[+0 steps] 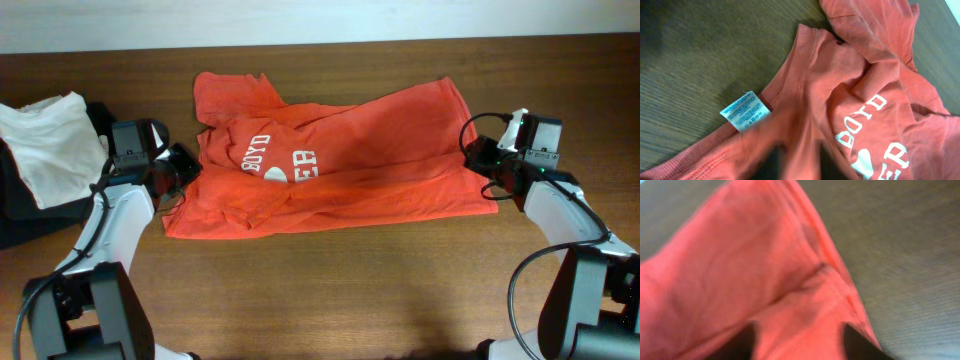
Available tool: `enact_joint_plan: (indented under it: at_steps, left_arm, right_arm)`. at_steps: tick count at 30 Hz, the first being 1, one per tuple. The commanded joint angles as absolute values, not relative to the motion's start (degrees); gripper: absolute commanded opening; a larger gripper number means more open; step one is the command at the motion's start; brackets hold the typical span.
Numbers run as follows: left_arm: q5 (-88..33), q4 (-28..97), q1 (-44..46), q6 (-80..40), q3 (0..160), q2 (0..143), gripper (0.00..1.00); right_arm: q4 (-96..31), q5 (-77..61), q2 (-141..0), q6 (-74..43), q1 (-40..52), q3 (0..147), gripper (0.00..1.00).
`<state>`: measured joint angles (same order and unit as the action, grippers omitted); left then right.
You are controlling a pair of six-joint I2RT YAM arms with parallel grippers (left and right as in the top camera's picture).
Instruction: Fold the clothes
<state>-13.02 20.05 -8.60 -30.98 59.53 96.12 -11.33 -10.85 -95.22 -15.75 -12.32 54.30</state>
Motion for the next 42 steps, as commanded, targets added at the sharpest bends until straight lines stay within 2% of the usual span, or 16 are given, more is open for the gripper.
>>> enact_joint_plan:
  at_steps: [1,4,7,9,10,13,16,19,22,27,34,35,36,37,38,42]
  left_arm:
    - [-12.2,21.8,-9.0,-31.2,60.1,96.5,0.63]
    - [-16.4,25.3,-9.0,-26.1,60.1,95.5,0.64]
    - [-19.7,29.3,-8.5,-23.4,60.1,94.5,0.64]
    - [-17.5,31.9,-6.4,-22.2,60.1,94.5,0.64]
    - [-14.8,34.0,-4.8,-22.2,60.1,94.6,0.64]
    - [-9.6,37.8,-1.8,-22.2,60.0,94.8,0.64]
    - [-8.7,38.2,-0.8,-22.2,59.7,94.9,0.64]
    - [-17.0,37.6,-0.6,-18.3,59.9,94.7,0.63]
    - [-20.6,36.5,7.1,-8.5,60.5,93.7,0.61]
    - [1.6,36.1,28.2,-1.6,60.5,94.2,0.68]
    - [6.7,33.0,32.0,0.3,60.5,102.2,0.68]
    - [6.7,32.6,32.5,0.3,60.5,103.0,0.66]
    - [6.9,32.2,32.9,0.3,60.5,103.8,0.44]
    - [7.0,31.7,33.0,0.3,60.5,104.2,0.11]
    - [8.1,30.5,32.9,0.2,60.5,104.2,0.01]
    - [14.8,28.1,28.3,-2.4,72.3,104.1,0.01]
  right_arm:
    - [-16.3,-4.3,-95.9,-15.4,-13.2,54.7,0.72]
    - [-24.8,-4.0,-97.1,-15.4,-13.6,54.6,0.52]
    - [-28.8,-4.1,-100.2,-15.2,-13.5,54.6,0.45]
    - [-30.9,-4.2,-102.6,-15.2,-13.5,54.6,0.13]
    - [-34.3,-1.6,-102.8,-15.5,-13.6,54.6,0.04]
    - [-49.4,15.9,-102.6,-32.8,-15.9,54.6,0.04]
    - [-58.7,18.7,-102.6,-39.4,-20.9,54.6,0.04]
    - [-58.9,18.3,-101.3,-39.0,-23.0,54.7,0.04]
    - [-58.2,17.6,-101.1,-38.1,-22.8,54.7,0.04]
    - [-57.6,17.0,-101.1,-36.6,-22.8,54.7,0.04]
    - [-57.6,16.9,-101.1,-36.3,-22.8,54.7,0.04]
    - [-57.6,16.9,-101.1,-36.2,-22.8,54.7,0.04]
    - [-57.6,16.9,-101.1,-36.2,-22.8,54.7,0.04]
    - [-57.6,16.9,-101.1,-36.2,-22.8,54.7,0.04]
    - [-57.6,16.9,-101.1,-36.2,-22.8,54.7,0.04]
    - [-57.6,17.0,-101.1,-36.2,-22.8,54.7,0.04]
